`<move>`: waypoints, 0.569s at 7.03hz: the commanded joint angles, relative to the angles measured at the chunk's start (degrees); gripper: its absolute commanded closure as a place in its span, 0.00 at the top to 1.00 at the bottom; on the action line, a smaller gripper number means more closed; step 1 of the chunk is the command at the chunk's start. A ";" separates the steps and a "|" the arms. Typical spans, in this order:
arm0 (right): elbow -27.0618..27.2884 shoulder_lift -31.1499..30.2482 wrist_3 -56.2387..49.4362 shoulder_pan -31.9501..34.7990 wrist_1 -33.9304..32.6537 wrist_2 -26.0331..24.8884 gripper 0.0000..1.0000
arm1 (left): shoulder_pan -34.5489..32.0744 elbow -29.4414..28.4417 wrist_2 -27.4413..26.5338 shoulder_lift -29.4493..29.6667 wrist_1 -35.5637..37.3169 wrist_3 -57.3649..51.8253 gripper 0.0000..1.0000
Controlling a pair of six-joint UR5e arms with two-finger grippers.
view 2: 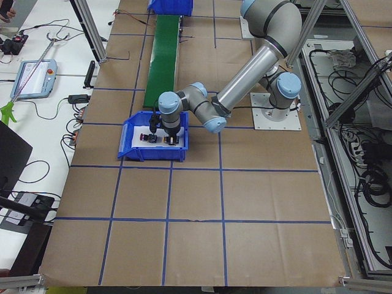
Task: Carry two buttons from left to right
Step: 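Close the left gripper on the yellow button and lift it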
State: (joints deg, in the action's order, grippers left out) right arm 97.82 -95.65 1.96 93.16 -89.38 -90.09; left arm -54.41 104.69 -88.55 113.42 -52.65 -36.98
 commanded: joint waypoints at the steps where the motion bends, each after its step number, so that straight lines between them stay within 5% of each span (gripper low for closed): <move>1: 0.00 -0.07 0.06 0.00 0.00 0.00 1.00 | 0.00 -3.33 -0.13 -0.57 -1.13 0.07 0.00; 4: 0.00 0.02 0.06 0.00 0.00 0.09 1.00 | -0.26 -18.77 -1.97 -4.34 -24.00 0.15 0.00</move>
State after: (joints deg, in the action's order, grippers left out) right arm 97.82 -95.66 2.02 93.16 -89.38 -90.03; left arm -54.54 92.03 -90.19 110.60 -67.62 -36.84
